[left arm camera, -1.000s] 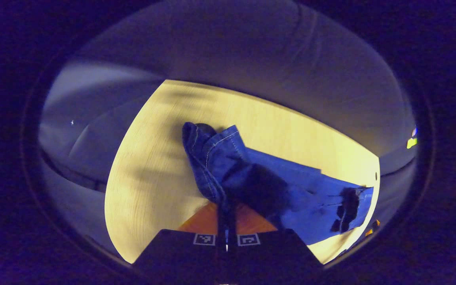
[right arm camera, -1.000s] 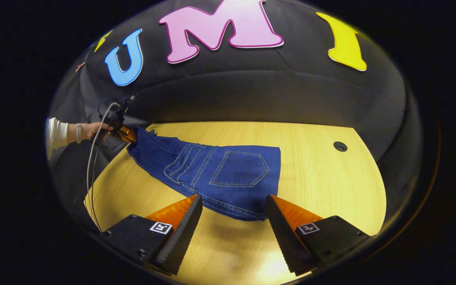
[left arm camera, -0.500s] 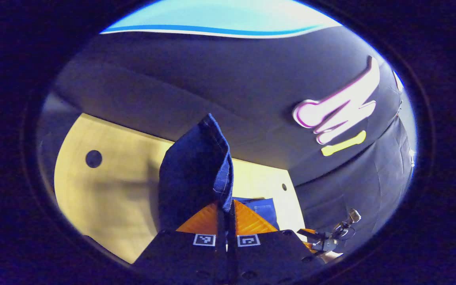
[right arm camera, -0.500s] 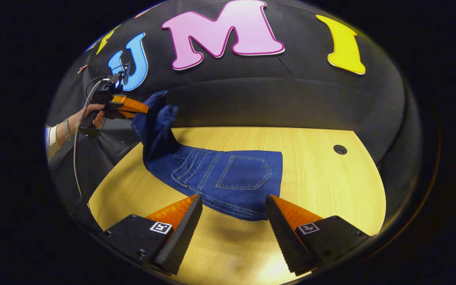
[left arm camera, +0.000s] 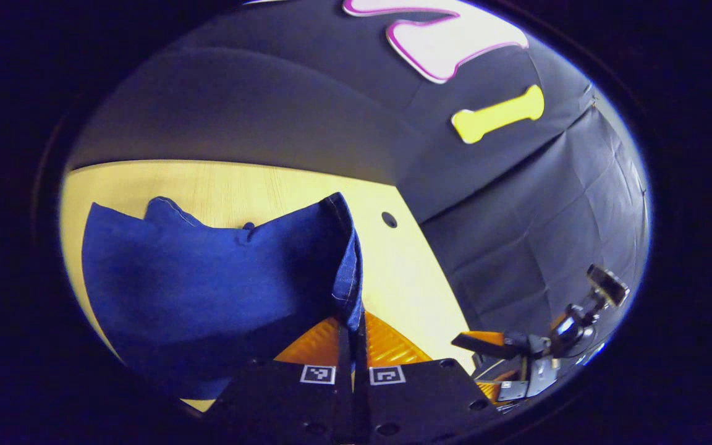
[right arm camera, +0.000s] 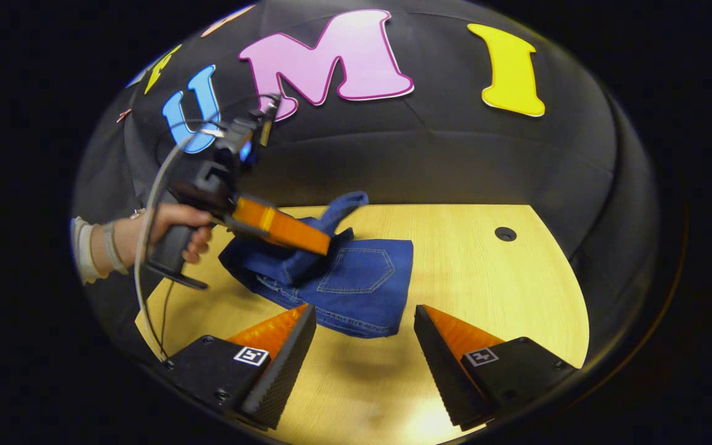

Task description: Grasp the waist and the cuffs of the jeans and fold them to make the two legs overlap; first hold the waist and fold one-third of the jeans toward the cuffs, then hold the cuffs and fold the remaining one-third in the same direction to finish folding.

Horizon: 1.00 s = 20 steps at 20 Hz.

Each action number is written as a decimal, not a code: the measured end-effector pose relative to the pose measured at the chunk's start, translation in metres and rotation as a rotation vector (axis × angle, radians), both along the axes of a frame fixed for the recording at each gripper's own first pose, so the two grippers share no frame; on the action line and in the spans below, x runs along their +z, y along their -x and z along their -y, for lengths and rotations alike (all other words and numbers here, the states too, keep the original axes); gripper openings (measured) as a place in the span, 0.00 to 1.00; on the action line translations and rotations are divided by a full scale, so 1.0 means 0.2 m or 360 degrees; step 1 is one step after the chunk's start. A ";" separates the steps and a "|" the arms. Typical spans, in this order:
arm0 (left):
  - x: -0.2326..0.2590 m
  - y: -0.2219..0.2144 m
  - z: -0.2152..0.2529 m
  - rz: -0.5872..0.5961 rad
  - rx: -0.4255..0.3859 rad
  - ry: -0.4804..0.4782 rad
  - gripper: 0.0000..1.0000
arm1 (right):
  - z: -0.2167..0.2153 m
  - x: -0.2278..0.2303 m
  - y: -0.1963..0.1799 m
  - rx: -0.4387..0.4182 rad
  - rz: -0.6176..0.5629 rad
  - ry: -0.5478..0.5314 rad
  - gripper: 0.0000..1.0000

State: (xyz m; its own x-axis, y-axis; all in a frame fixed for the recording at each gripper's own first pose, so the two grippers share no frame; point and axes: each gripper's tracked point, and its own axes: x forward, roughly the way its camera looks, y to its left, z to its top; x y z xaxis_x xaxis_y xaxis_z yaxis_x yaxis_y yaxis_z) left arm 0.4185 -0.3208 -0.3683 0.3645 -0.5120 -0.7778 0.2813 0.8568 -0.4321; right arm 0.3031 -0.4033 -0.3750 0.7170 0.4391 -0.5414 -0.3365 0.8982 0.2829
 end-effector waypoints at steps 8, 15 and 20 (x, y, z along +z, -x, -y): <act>-0.10 0.06 -0.04 -0.0043 0.0100 -0.0138 0.77 | 0.14 -0.05 0.00 0.0086 0.0012 0.0003 0.99; 0.58 0.28 -0.27 0.0586 0.0170 -0.0396 0.95 | 0.20 0.19 0.00 0.0041 0.0182 -0.0040 0.99; 1.03 0.75 -0.43 0.0930 0.0435 -0.0441 0.95 | 0.29 0.62 0.12 -0.0140 0.0487 -0.0037 0.98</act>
State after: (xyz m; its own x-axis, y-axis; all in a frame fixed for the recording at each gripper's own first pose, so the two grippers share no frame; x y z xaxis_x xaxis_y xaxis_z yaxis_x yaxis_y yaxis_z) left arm 0.2676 -0.2345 -0.1613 0.8501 -0.1536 -0.5037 0.1599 0.9866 -0.0310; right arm 0.2784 -0.4607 -0.2513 0.8806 0.3782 -0.2855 -0.3306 0.9220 0.2015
